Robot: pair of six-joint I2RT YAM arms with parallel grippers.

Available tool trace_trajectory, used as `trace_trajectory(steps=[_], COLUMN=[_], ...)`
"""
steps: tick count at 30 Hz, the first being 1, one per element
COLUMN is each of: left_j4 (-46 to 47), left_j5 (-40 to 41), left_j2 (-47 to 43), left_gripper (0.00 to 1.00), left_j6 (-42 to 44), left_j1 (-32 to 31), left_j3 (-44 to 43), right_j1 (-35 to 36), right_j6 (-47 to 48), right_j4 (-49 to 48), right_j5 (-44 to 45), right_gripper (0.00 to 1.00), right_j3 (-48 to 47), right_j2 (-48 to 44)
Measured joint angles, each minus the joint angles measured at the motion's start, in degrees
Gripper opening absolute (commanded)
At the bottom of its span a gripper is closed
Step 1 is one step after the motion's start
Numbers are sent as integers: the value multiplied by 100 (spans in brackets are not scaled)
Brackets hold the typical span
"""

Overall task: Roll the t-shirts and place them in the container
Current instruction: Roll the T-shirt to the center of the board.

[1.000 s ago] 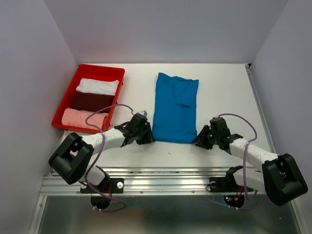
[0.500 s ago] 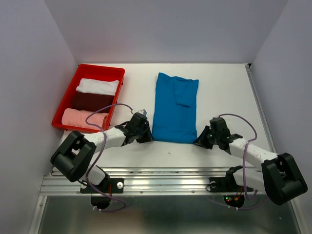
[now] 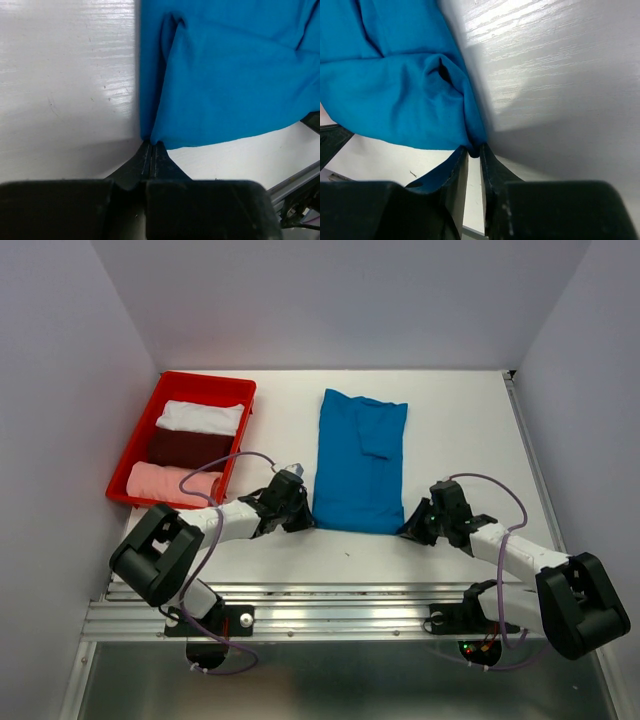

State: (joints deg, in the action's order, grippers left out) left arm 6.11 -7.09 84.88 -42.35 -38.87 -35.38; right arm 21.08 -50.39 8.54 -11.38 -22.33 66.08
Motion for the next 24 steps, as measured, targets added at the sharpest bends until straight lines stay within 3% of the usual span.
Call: trace_trajectory(steps=[3, 24], left_j4=[2, -645], left_j5=[-20, -28], left_j2=[13, -291], left_gripper=[0, 0], left_j6=[17, 205], left_j1=[-2, 306], left_j3=[-11, -732], right_j1=[0, 0], right_j6=[2, 120], right_j4=[2, 417], right_j5=[20, 308], right_gripper=[1, 1], right_j3=[0, -804], right_j2=[0, -258])
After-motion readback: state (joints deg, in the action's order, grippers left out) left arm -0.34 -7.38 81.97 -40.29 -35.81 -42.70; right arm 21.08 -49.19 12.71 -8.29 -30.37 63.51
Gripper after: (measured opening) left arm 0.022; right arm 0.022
